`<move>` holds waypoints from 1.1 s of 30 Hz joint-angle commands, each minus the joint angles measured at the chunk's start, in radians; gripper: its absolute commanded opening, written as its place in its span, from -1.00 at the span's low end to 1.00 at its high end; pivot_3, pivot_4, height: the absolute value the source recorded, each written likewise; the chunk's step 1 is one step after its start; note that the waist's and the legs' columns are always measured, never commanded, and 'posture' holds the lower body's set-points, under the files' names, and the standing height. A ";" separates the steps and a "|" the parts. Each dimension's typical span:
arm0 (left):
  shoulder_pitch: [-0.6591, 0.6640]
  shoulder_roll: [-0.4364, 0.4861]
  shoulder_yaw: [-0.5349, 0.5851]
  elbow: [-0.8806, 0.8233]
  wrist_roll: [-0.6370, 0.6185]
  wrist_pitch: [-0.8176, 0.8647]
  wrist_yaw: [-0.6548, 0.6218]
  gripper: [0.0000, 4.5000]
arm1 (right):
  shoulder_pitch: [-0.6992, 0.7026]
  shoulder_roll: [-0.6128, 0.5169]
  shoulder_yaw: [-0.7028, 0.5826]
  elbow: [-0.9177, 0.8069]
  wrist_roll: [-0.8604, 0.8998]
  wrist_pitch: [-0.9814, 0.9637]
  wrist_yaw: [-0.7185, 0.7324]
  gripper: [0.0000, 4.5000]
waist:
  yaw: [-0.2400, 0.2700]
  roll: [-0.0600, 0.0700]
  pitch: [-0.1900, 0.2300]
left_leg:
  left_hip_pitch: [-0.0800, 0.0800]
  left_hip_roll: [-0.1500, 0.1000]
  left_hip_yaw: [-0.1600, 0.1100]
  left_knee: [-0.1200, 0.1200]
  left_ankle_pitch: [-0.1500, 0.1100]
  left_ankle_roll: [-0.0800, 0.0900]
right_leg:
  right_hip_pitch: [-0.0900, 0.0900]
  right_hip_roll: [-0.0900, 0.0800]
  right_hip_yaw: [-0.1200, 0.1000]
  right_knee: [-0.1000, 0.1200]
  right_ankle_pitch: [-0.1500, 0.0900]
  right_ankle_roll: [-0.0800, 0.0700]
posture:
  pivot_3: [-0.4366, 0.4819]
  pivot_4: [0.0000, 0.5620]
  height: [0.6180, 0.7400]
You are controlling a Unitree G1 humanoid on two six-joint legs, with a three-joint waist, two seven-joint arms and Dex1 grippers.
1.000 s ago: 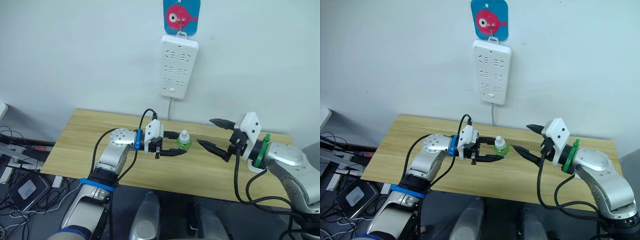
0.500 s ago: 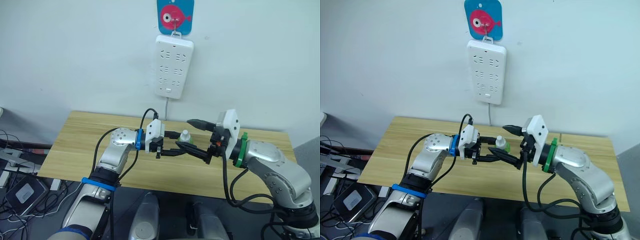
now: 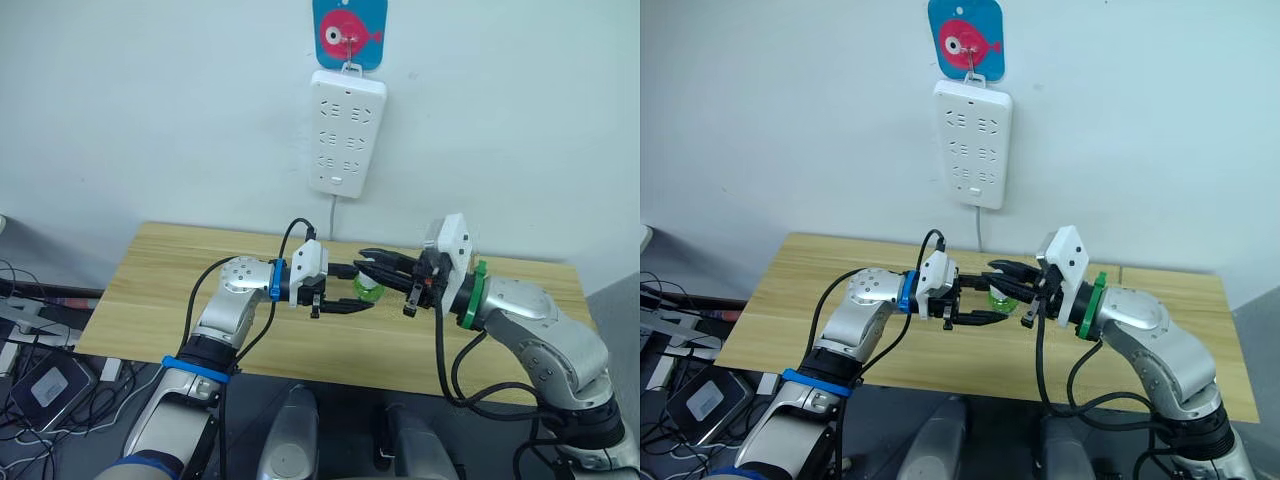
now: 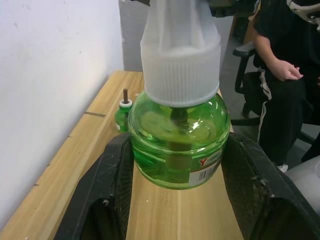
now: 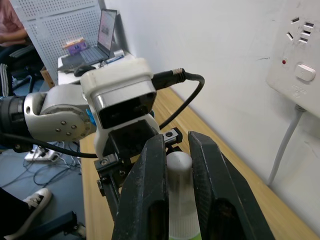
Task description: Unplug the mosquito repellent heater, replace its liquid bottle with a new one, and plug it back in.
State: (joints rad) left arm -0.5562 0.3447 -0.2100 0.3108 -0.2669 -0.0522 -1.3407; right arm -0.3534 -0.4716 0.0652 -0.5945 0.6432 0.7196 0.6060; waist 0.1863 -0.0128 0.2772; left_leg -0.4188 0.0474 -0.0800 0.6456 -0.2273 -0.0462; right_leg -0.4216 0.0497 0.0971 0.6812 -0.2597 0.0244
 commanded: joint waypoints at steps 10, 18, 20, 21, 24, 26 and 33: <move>0.013 0.023 0.016 0.021 0.002 -0.041 0.007 -0.03 | -0.061 -0.022 -0.171 -0.060 0.069 0.024 -0.241 -0.87 | 0.003 0.000 0.000 | -0.001 0.000 0.000 -0.001 0.000 0.000 | 0.000 -0.001 -0.001 -0.001 0.000 0.000 | 0.59 -0.18 1.00; 0.038 0.039 0.023 -0.026 0.000 -0.013 0.044 -0.03 | 0.193 0.040 -0.017 0.329 -0.394 -0.458 -0.296 -0.87 | -0.007 0.000 0.000 | 0.000 0.000 0.001 -0.001 0.000 0.000 | -0.001 -0.001 0.001 -0.001 -0.003 0.004 | 0.63 -0.16 1.00; 0.043 0.050 0.031 -0.037 -0.001 -0.002 0.054 -0.03 | 0.190 0.106 -0.026 0.473 -0.425 -0.558 -0.315 -0.87 | -0.015 0.000 0.000 | 0.001 0.000 0.001 -0.001 0.000 0.000 | -0.001 0.000 0.001 0.000 -0.003 0.004 | 0.66 -0.15 1.00; 0.046 0.057 0.034 -0.047 -0.004 0.006 0.056 -0.03 | 0.180 0.128 -0.031 0.550 -0.445 -0.612 -0.320 -0.87 | -0.019 0.000 0.000 | 0.001 0.000 0.001 -0.001 0.000 0.000 | 0.000 0.000 0.001 0.000 -0.003 0.004 | 0.67 -0.15 1.00; 0.056 0.081 0.039 -0.078 -0.013 0.026 0.053 -0.03 | 0.133 0.164 -0.047 0.761 -0.500 -0.745 -0.342 -0.87 | -0.026 0.000 0.000 | 0.002 0.000 0.002 -0.001 0.000 0.000 | -0.001 0.000 0.001 0.000 -0.003 0.005 | 0.71 -0.13 1.00; 0.063 0.097 0.042 -0.100 -0.018 0.040 0.054 -0.03 | 0.096 0.181 -0.060 0.896 -0.527 -0.818 -0.363 -0.87 | -0.026 0.000 0.000 | 0.001 0.000 0.002 -0.001 0.000 0.000 | 0.000 0.000 0.002 0.000 -0.003 0.005 | 0.73 -0.12 1.00; 0.088 0.147 0.053 -0.170 -0.036 0.091 0.057 -0.03 | 0.006 0.240 -0.104 1.171 -0.545 -0.967 -0.393 -0.87 | -0.024 0.000 0.000 | 0.001 0.000 0.002 -0.004 0.000 0.000 | -0.001 0.000 0.001 0.000 -0.003 0.004 | 0.80 -0.09 1.00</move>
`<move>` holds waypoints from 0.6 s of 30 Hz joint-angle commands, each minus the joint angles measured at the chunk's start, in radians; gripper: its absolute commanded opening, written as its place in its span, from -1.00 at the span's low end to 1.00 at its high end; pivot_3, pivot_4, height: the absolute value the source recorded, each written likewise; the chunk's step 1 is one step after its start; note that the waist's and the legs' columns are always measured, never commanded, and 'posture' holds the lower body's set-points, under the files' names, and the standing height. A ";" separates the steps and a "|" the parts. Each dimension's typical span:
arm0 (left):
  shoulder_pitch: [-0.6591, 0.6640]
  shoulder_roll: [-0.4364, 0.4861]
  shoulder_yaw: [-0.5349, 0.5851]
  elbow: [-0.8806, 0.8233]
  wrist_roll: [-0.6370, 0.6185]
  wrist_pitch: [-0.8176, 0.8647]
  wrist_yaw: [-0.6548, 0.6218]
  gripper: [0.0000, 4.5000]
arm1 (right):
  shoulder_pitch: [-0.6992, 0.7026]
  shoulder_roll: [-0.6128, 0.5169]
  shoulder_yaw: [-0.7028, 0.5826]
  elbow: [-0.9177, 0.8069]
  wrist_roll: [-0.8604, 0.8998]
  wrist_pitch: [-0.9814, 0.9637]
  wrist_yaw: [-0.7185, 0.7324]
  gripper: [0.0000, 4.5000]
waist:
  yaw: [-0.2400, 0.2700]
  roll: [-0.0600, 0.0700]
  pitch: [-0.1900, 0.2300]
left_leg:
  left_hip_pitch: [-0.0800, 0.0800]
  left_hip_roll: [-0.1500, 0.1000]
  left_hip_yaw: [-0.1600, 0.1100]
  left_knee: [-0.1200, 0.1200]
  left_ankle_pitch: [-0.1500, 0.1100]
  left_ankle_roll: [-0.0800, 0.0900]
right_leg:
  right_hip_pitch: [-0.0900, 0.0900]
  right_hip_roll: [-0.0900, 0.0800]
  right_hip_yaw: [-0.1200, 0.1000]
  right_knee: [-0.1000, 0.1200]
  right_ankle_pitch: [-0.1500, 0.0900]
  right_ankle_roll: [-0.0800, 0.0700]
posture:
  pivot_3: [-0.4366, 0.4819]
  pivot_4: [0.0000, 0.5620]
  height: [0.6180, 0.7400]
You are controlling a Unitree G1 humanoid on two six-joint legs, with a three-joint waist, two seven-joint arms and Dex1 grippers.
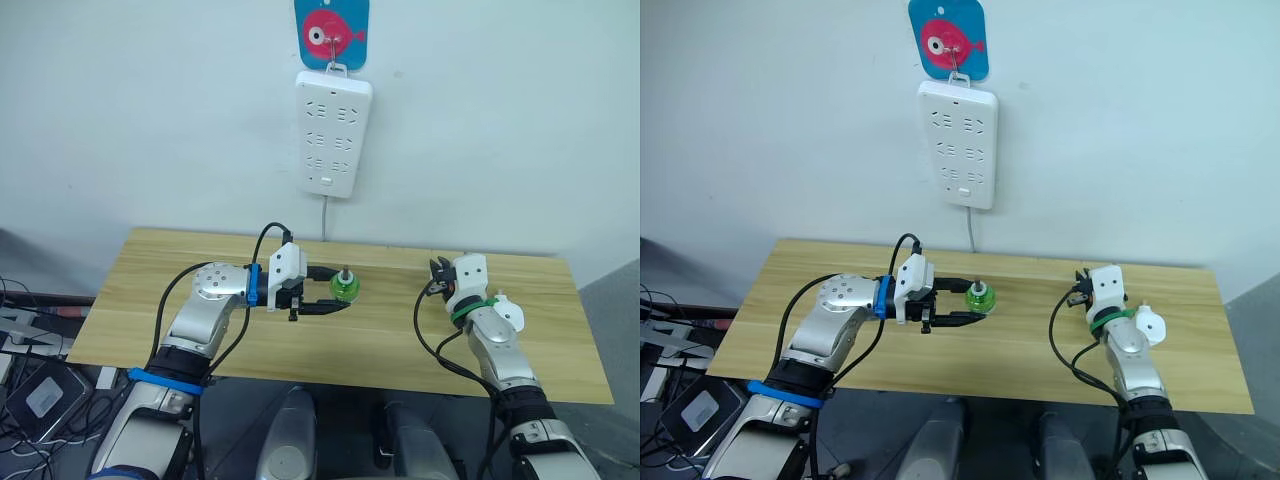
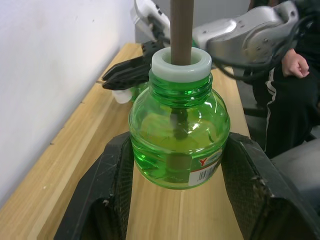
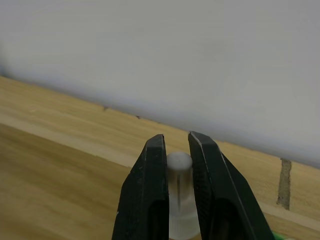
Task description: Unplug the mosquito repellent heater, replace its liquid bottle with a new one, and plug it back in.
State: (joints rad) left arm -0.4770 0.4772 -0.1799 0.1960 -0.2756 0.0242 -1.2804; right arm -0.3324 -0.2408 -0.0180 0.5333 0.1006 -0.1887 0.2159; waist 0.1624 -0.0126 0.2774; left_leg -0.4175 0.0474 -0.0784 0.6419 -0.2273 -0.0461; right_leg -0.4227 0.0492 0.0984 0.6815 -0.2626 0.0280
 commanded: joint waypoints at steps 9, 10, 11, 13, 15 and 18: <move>0.003 0.020 0.012 -0.074 -0.030 0.038 -0.005 -0.03 | 0.005 0.044 -0.037 0.080 0.027 -0.086 0.052 -0.41 | 0.000 0.000 0.000 | 0.000 0.000 0.000 0.000 0.000 0.000 | 0.000 0.000 0.000 0.000 0.000 0.000 | 0.77 -0.10 1.00; -0.001 0.016 0.010 -0.070 -0.030 0.037 -0.006 -0.03 | 0.010 0.045 -0.038 0.077 0.025 -0.086 0.057 -0.23 | -0.001 0.000 0.000 | 0.000 0.000 0.000 0.000 0.000 0.000 | 0.000 0.000 0.000 0.000 0.000 0.000 | 0.77 -0.10 1.00; -0.007 0.012 0.008 -0.065 -0.028 0.036 -0.006 -0.03 | 0.016 0.045 -0.039 0.070 0.024 -0.087 0.062 -0.10 | -0.001 0.000 0.000 | 0.000 0.000 0.000 0.000 0.000 0.000 | 0.000 0.000 0.000 0.000 0.000 0.000 | 0.77 -0.10 1.00; -0.017 0.002 0.004 -0.051 -0.025 0.031 -0.007 -0.03 | 0.026 0.040 -0.043 0.046 0.023 -0.088 0.065 0.21 | 0.000 0.000 0.000 | 0.000 0.000 0.000 0.000 0.000 0.000 | 0.000 0.000 0.000 0.000 0.000 0.000 | 0.77 -0.10 1.00; -0.023 -0.008 0.000 -0.042 -0.022 0.026 -0.008 -0.03 | 0.039 0.030 -0.048 0.004 0.025 -0.083 0.071 0.53 | -0.001 0.000 0.000 | 0.000 0.000 0.000 0.000 0.000 0.000 | 0.000 0.000 0.000 0.000 0.000 0.000 | 0.69 -0.10 1.00; -0.025 -0.019 -0.002 -0.034 -0.019 0.019 -0.011 -0.03 | 0.073 0.013 -0.049 -0.114 0.032 -0.045 0.089 0.99 | -0.004 0.000 0.000 | 0.000 0.000 0.000 0.000 0.000 0.000 | 0.000 0.000 0.001 0.000 0.000 0.000 | 0.67 -0.11 1.00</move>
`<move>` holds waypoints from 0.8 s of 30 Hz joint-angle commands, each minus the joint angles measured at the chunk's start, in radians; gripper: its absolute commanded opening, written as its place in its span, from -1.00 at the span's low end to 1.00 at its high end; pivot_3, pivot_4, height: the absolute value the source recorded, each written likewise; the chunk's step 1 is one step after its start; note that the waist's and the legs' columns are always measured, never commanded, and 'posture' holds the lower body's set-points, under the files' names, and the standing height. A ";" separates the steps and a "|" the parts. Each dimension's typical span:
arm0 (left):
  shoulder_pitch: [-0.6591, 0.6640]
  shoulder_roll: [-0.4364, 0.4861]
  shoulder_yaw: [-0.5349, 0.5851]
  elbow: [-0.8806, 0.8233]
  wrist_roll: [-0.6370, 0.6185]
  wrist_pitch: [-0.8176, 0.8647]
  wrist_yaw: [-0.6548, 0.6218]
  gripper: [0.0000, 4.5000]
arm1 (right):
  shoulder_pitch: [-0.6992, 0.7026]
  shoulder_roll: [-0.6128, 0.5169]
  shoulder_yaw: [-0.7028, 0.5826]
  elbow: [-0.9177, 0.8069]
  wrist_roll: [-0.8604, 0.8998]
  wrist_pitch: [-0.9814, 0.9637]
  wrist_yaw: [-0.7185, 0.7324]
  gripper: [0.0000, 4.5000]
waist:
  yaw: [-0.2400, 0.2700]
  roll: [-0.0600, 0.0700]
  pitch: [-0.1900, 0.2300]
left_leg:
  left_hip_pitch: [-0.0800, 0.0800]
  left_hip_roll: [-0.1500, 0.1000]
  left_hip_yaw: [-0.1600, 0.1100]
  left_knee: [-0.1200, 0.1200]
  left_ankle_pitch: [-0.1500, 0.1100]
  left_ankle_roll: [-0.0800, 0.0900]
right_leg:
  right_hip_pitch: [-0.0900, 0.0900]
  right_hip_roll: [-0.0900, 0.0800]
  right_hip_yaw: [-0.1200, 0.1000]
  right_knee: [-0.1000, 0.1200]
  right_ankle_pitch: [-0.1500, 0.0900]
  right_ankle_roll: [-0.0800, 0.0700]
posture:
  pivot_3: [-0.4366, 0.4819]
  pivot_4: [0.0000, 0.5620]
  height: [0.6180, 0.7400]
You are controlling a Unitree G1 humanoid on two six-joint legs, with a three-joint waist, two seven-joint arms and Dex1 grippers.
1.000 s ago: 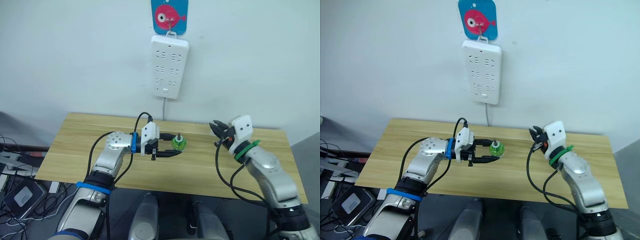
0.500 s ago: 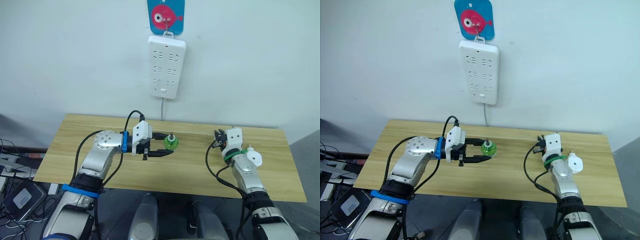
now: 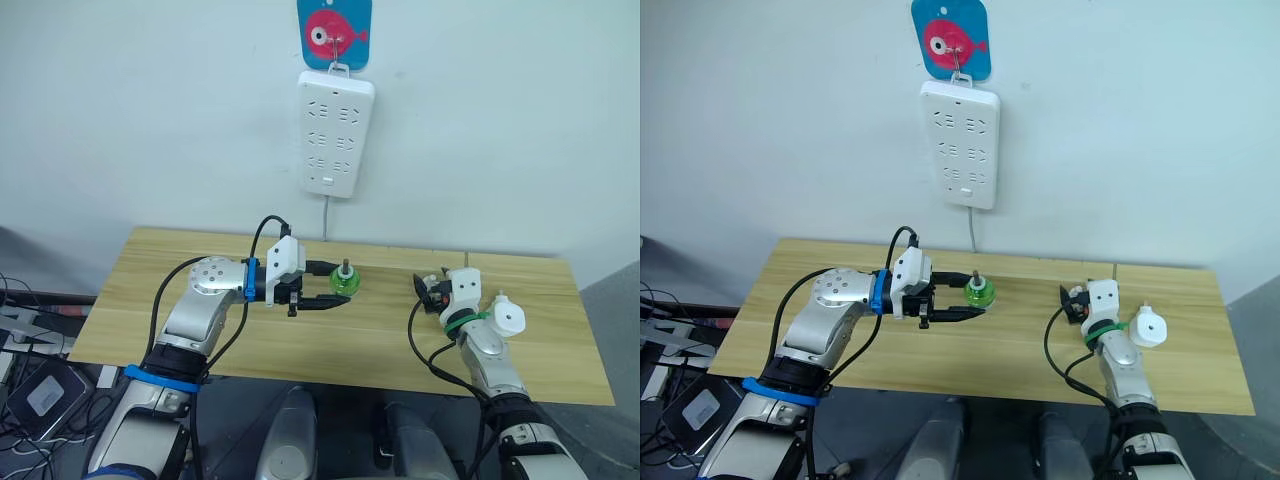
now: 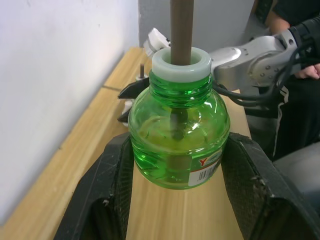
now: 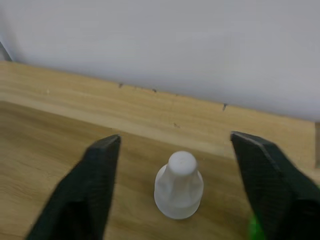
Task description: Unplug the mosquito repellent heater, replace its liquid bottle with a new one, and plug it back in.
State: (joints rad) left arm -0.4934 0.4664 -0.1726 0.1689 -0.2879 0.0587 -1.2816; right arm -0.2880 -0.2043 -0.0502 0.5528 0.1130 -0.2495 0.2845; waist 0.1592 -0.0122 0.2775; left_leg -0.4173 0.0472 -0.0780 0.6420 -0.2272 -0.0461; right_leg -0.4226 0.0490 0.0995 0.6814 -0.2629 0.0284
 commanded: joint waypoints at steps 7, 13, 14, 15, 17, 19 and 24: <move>-0.031 -0.046 -0.011 0.052 -0.003 -0.058 -0.003 -0.03 | 0.195 -0.243 0.074 -0.844 0.338 0.499 0.328 0.39 | -0.007 0.003 0.001 | -0.001 0.000 -0.001 0.001 0.000 0.000 | 0.001 0.000 -0.001 0.000 0.000 0.000 | 0.61 -0.14 1.00; -0.041 -0.085 -0.020 0.076 0.000 -0.095 -0.008 -0.03 | 0.147 -0.384 0.089 -1.107 0.566 0.815 0.385 0.24 | -0.022 0.002 0.000 | -0.001 0.000 -0.002 0.002 0.000 0.000 | 0.002 -0.001 -0.001 0.000 0.000 0.001 | 0.56 -0.23 1.00; -0.044 -0.090 -0.021 0.079 0.001 -0.100 -0.009 -0.03 | 0.129 -0.381 0.092 -1.120 0.577 0.840 0.374 0.24 | -0.024 0.002 0.000 | -0.001 0.000 -0.002 0.003 0.000 0.000 | 0.002 -0.001 -0.001 0.000 0.000 0.001 | 0.56 -0.24 1.00; -0.047 -0.096 -0.023 0.082 0.003 -0.106 -0.009 -0.03 | 0.107 -0.373 0.098 -1.126 0.578 0.857 0.361 0.24 | -0.025 0.002 0.000 | -0.001 0.000 -0.002 0.003 0.000 0.000 | 0.002 0.000 -0.001 0.000 0.000 0.001 | 0.56 -0.24 1.00; -0.051 -0.105 -0.025 0.085 0.005 -0.113 -0.009 -0.03 | 0.078 -0.356 0.112 -1.128 0.569 0.876 0.345 0.24 | -0.026 0.002 0.000 | -0.001 0.000 -0.001 0.003 0.000 0.000 | 0.002 0.000 -0.001 0.000 0.000 0.002 | 0.56 -0.25 1.00; -0.053 -0.112 -0.026 0.086 0.007 -0.115 -0.010 -0.03 | 0.064 -0.346 0.128 -1.121 0.543 0.879 0.338 0.24 | -0.026 0.002 0.000 | -0.001 0.000 -0.001 0.003 0.000 0.000 | 0.002 0.000 -0.001 0.000 0.000 0.002 | 0.57 -0.24 1.00; -0.053 -0.116 -0.026 0.087 0.008 -0.117 -0.016 -0.03 | 0.053 -0.319 0.165 -1.101 0.493 0.865 0.334 0.24 | -0.024 0.002 0.000 | -0.002 -0.001 -0.002 0.003 0.000 0.000 | 0.001 -0.001 -0.002 -0.001 0.001 0.001 | 0.59 -0.24 1.00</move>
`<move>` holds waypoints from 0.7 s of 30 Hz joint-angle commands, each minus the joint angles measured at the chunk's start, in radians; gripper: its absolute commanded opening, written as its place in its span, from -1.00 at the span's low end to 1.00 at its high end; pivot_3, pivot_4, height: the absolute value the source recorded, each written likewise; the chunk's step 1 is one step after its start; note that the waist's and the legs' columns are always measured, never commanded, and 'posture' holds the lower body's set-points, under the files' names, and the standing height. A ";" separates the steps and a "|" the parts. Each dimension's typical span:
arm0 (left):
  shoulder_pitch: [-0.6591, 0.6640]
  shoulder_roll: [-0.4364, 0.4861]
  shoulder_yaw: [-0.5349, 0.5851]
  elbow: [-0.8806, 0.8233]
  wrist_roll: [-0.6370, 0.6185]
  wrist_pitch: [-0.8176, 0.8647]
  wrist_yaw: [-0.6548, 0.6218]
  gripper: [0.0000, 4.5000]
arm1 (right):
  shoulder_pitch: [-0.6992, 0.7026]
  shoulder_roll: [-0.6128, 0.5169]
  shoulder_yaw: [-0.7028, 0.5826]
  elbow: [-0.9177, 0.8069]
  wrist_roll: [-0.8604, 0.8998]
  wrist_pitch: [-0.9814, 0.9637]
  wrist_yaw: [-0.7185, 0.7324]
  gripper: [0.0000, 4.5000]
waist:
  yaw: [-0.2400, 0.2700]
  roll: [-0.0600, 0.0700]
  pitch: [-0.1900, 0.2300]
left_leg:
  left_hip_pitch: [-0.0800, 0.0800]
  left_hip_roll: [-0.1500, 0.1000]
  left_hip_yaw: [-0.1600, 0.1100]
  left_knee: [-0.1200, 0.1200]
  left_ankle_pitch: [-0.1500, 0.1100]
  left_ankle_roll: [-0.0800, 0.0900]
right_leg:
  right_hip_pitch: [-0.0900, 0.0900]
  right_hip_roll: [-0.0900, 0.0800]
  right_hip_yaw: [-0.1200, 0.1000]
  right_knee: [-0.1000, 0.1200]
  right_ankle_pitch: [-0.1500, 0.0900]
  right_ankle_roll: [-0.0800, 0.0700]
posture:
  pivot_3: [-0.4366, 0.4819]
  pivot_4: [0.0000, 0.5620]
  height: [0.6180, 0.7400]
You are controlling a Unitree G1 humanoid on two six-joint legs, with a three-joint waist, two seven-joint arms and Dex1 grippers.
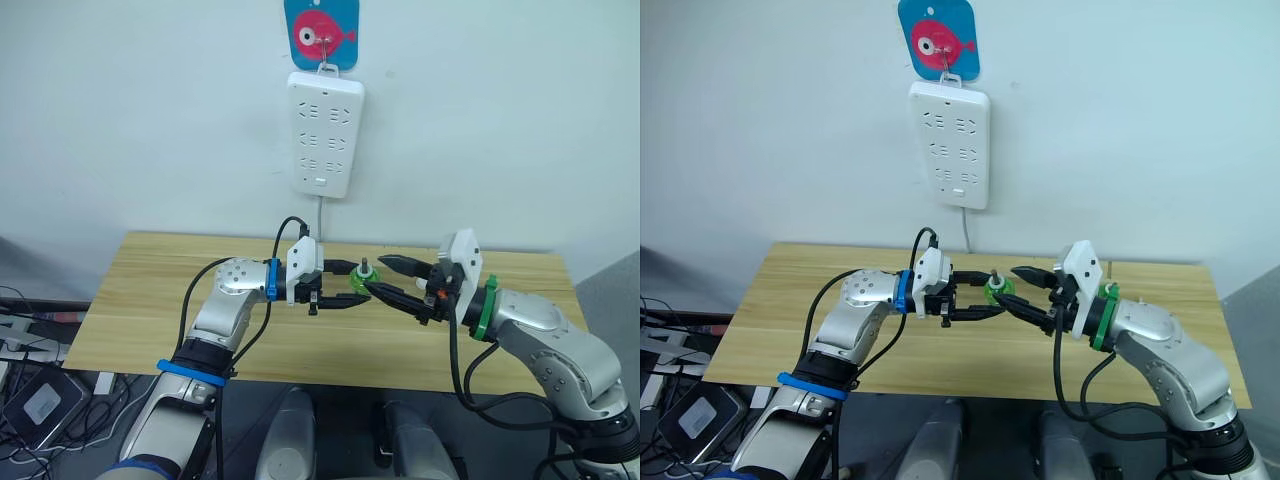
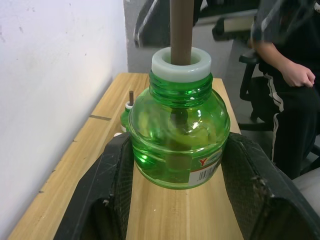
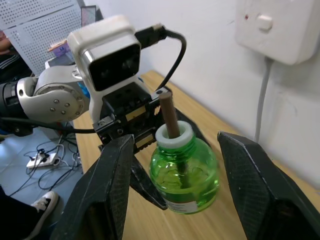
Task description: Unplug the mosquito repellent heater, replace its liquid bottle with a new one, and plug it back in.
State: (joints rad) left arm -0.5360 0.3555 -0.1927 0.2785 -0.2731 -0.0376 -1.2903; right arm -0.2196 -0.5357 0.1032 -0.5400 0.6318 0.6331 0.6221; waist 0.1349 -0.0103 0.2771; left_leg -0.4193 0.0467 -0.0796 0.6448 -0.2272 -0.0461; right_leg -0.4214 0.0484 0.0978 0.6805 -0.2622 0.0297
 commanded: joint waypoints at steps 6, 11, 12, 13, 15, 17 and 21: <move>-0.012 -0.012 -0.005 -0.022 -0.005 -0.022 -0.007 -0.03 | -0.042 0.052 0.049 0.035 -0.094 -0.046 -0.011 0.16 | -0.001 0.000 0.000 | 0.001 0.000 0.000 0.000 0.000 0.000 | 0.000 0.000 0.000 0.000 0.000 0.000 | 0.60 -0.22 1.00; -0.010 -0.016 -0.003 -0.025 -0.007 -0.020 -0.002 -0.03 | -0.046 0.065 0.062 0.045 -0.122 -0.057 0.004 -0.47 | -0.001 0.000 0.000 | 0.001 0.000 0.000 0.000 0.000 0.000 | 0.000 0.000 0.000 0.000 0.000 0.000 | 0.61 -0.20 1.00; -0.010 -0.017 -0.002 -0.025 -0.007 -0.018 0.000 -0.03 | -0.046 0.066 0.062 0.046 -0.124 -0.058 0.006 -0.60 | 0.000 0.000 0.000 | 0.001 0.000 0.000 0.000 0.000 0.000 | 0.000 0.000 0.000 0.000 0.000 0.000 | 0.61 -0.20 1.00; -0.011 -0.018 -0.002 -0.024 -0.007 -0.016 0.001 -0.03 | -0.046 0.068 0.060 0.046 -0.126 -0.059 0.008 -0.63 | 0.000 0.000 0.000 | 0.001 0.000 0.000 0.000 0.000 0.000 | 0.000 0.000 0.000 0.000 0.000 0.000 | 0.61 -0.20 1.00; -0.011 -0.019 -0.002 -0.023 -0.007 -0.015 0.002 -0.03 | -0.047 0.075 0.053 0.046 -0.123 -0.061 0.010 -0.63 | 0.000 0.000 0.000 | 0.000 0.000 0.000 0.000 0.000 0.000 | 0.000 0.000 0.000 0.000 0.000 0.000 | 0.61 -0.20 1.00; -0.011 -0.019 -0.003 -0.023 -0.010 -0.001 0.004 -0.03 | -0.048 0.095 0.028 0.044 -0.101 -0.051 -0.001 -0.63 | 0.000 0.000 0.000 | 0.000 0.000 0.000 0.000 0.000 0.000 | 0.000 0.000 0.000 0.000 0.000 0.000 | 0.61 -0.21 1.00; -0.009 -0.025 0.020 -0.051 -0.038 0.047 0.032 0.30 | -0.039 0.154 -0.077 0.047 -0.008 0.025 -0.071 -0.63 | 0.000 0.000 0.000 | 0.001 0.000 0.000 0.000 0.000 0.000 | 0.000 0.000 0.000 0.001 0.000 0.000 | 0.60 -0.22 1.00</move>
State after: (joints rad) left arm -0.5385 0.3450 -0.1788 0.2796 -0.2804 -0.0037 -1.2701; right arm -0.2524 -0.4026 0.0942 -0.4676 0.5601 0.6464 0.5899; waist 0.1346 -0.0103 0.2772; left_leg -0.4188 0.0468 -0.0801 0.6450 -0.2272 -0.0461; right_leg -0.4213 0.0485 0.0973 0.6813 -0.2622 0.0298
